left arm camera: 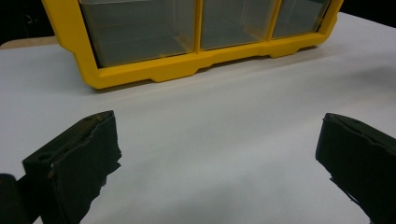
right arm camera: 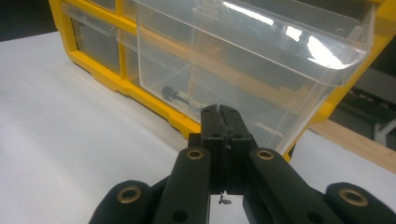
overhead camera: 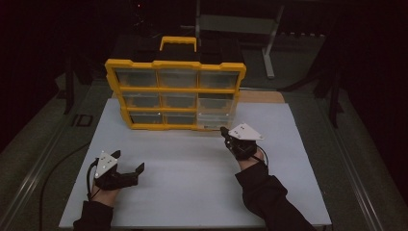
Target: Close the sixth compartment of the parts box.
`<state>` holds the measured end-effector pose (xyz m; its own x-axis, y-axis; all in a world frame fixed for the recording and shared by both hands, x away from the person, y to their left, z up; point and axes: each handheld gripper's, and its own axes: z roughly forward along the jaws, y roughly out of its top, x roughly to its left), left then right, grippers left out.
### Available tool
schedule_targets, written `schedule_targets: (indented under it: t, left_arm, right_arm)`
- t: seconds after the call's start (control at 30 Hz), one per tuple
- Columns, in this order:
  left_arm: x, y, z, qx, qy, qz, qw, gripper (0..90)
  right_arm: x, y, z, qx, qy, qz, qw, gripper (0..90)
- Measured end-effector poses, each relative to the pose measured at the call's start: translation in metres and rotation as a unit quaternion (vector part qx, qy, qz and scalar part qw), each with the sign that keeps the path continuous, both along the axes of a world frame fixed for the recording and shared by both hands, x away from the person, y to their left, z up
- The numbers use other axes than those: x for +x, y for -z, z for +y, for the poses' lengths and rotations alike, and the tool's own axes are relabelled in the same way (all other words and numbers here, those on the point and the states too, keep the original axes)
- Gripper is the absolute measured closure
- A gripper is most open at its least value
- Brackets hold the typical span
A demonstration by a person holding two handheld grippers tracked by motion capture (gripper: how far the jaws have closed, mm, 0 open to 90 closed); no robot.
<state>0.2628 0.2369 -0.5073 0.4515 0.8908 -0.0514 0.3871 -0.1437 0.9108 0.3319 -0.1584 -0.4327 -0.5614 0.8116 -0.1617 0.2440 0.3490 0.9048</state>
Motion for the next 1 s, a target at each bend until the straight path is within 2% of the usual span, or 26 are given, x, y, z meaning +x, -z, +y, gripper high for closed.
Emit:
schedule_targets:
  t: [0.2, 0.37, 0.43, 0.8, 1.0]
  left_arm:
    - [0.000, 0.000, 0.001, -0.001, 0.000, 0.000, 1.0000, 0.1]
    - [0.000, 0.000, 0.000, -0.001, 0.001, 0.000, 1.0000, 0.1]
    - [0.000, 0.000, 0.000, -0.002, 0.000, -0.001, 1.0000, 0.1]
    - [0.000, 0.000, 0.000, -0.001, 0.002, 0.000, 1.0000, 0.1]
    - [0.000, 0.000, 0.000, -0.001, 0.002, 0.000, 1.0000, 0.1]
  right_arm:
    - [0.005, 0.001, 0.003, -0.007, 0.005, 0.002, 1.0000, 90.0]
    - [0.009, 0.002, 0.003, 0.002, 0.004, 0.011, 0.9999, 90.0]
    - [0.009, 0.003, 0.005, -0.004, 0.002, 0.010, 0.9999, 90.0]
    - [0.010, 0.003, 0.008, -0.005, 0.001, 0.010, 0.9999, 90.0]
    - [0.013, 0.002, 0.007, -0.001, 0.016, 0.007, 0.9999, 90.0]
